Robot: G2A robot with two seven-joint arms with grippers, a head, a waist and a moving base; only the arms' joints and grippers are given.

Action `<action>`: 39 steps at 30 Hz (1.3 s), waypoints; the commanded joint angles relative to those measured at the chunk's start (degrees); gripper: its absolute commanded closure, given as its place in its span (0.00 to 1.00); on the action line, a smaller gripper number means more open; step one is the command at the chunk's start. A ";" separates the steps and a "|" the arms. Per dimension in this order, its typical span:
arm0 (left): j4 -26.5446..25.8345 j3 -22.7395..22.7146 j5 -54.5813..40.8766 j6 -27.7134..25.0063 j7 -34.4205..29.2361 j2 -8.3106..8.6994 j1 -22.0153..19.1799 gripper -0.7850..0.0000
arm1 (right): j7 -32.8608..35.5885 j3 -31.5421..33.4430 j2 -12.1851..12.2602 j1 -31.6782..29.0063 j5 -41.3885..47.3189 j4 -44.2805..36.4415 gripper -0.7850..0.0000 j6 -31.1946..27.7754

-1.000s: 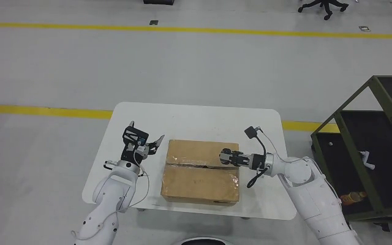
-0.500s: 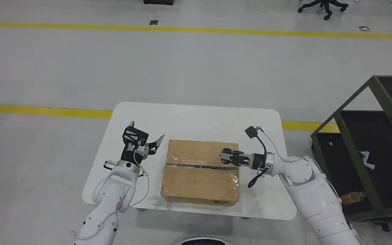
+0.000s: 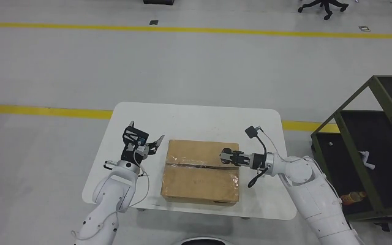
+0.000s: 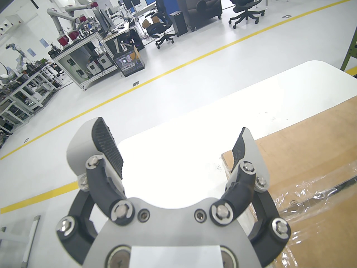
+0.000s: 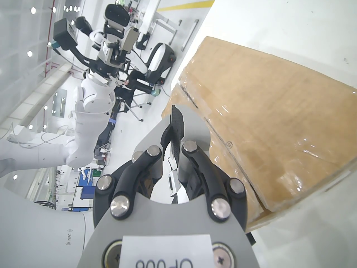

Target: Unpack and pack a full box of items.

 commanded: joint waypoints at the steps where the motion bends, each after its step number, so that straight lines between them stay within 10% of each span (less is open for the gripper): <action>1: 0.00 0.00 0.00 0.00 0.00 0.00 0.00 0.00 | -0.24 -0.63 0.01 0.27 -1.16 -2.42 1.00 1.20; 39: -0.77 -0.97 -3.15 -3.54 1.95 0.17 1.25 0.00 | -0.88 -12.31 -2.40 14.78 0.54 0.54 1.00 2.77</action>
